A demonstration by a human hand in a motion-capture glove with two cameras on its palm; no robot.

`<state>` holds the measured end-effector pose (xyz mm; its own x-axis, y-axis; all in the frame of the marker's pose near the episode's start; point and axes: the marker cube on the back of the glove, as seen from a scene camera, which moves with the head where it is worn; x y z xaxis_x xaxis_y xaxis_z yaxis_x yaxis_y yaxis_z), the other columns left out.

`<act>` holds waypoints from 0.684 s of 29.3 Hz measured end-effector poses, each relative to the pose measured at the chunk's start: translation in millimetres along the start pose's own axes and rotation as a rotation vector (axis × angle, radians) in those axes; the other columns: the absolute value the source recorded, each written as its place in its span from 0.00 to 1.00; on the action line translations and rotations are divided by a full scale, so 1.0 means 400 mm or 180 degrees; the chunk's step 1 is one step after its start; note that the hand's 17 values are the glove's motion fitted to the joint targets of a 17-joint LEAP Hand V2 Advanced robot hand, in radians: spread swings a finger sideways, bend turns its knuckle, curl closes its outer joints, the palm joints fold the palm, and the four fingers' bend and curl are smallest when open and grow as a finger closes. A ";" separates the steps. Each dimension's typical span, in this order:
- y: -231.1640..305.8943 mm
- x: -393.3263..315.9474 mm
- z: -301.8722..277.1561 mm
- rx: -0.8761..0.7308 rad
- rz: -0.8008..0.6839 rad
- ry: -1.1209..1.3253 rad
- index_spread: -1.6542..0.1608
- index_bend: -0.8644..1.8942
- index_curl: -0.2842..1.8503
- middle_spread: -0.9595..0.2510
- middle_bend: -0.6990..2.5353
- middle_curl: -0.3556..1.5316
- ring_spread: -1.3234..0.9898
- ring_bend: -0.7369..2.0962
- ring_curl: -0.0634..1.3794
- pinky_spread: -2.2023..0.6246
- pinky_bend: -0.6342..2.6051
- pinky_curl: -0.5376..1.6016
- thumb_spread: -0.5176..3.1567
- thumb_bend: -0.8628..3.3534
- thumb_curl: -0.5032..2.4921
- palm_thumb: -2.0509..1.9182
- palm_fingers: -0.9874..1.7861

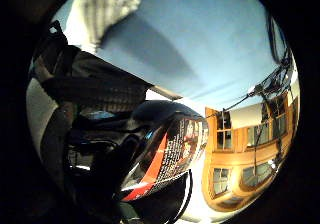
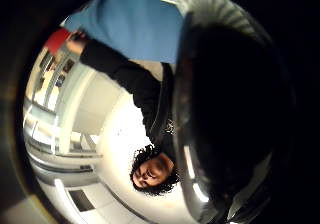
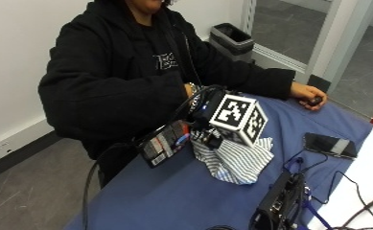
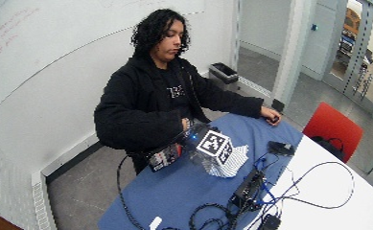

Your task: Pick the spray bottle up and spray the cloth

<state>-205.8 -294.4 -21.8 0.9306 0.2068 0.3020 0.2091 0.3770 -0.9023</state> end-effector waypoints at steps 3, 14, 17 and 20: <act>0.018 -0.104 -0.059 0.0313 -0.0500 -0.0057 0.77 0.37 0.44 0.64 0.41 0.53 0.49 0.52 0.41 0.69 0.35 0.47 0.34 0.20 0.49 0.78 0.80; 0.020 -0.405 -0.150 0.0863 -0.2152 -0.0553 0.77 0.37 0.44 0.63 0.41 0.53 0.49 0.52 0.41 0.69 0.35 0.47 0.35 0.20 0.50 0.78 0.80; -0.006 -0.471 -0.158 0.1049 -0.2490 -0.0676 0.77 0.37 0.44 0.63 0.41 0.53 0.49 0.52 0.41 0.69 0.35 0.47 0.35 0.20 0.50 0.78 0.80; -0.043 -0.522 -0.161 0.1331 -0.2807 -0.0828 0.77 0.38 0.44 0.63 0.41 0.53 0.49 0.52 0.41 0.69 0.35 0.47 0.35 0.20 0.51 0.78 0.81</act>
<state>-384.2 -402.2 -89.3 0.3900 -0.1269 0.9120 0.6223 0.7664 -0.1595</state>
